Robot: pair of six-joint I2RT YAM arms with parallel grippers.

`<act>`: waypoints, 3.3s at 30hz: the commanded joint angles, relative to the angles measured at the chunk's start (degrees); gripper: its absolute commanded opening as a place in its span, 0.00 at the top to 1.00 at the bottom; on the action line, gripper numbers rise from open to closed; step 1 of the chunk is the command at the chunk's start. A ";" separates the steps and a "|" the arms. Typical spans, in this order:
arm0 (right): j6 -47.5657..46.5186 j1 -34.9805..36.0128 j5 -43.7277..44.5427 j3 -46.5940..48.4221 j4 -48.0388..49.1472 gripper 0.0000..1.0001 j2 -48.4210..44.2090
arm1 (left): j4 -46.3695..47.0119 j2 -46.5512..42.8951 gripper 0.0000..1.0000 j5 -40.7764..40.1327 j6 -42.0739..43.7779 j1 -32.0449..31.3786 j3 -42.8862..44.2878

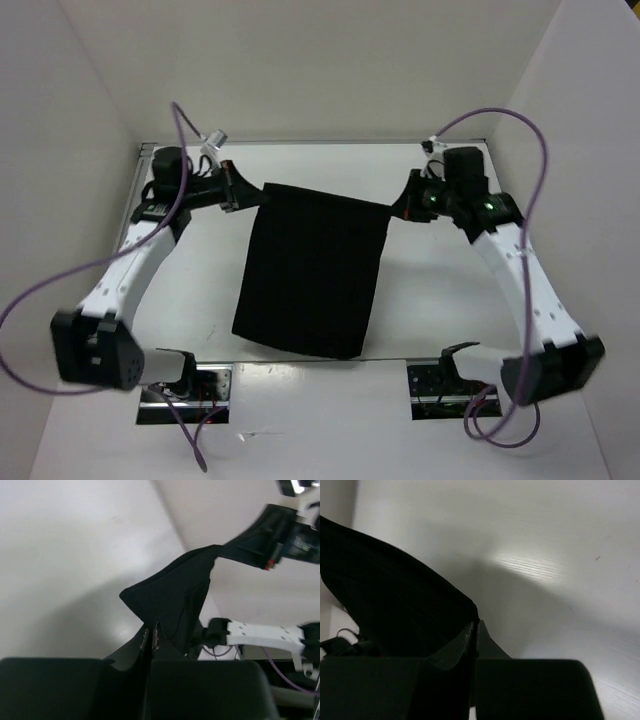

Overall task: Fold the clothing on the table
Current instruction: Flatten the skirt out, then fold the skirt

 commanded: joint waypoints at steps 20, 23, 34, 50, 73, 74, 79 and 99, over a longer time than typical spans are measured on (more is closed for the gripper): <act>-1.23 0.65 5.70 5.24 11.91 1.00 23.64 | 3.91 41.09 1.00 -6.26 8.89 0.33 20.59; -1.23 1.18 5.09 2.95 10.68 1.00 21.79 | 5.14 38.98 1.00 -6.96 9.43 0.33 16.63; -0.63 5.92 1.05 -4.17 5.66 1.00 18.09 | 1.99 32.74 1.00 -10.48 9.95 0.33 6.34; 1.31 11.64 -1.94 -11.21 -0.84 1.00 21.70 | -7.76 31.59 0.94 -13.65 13.12 0.33 3.87; 9.93 14.71 9.56 -1.20 -9.11 0.65 20.11 | -18.24 26.40 0.52 -13.37 20.22 -1.24 9.75; 10.45 14.71 10.53 -0.67 -9.11 0.65 20.11 | -18.24 26.40 0.52 -13.38 22.15 -1.25 10.28; 11.07 14.71 11.77 -0.48 -8.58 0.65 18.63 | -19.03 29.03 0.52 -16.28 30.16 -1.25 13.00; 14.32 14.71 12.82 -4.70 -10.78 0.65 14.40 | -20.17 42.04 0.64 -5.38 37.73 -2.82 15.82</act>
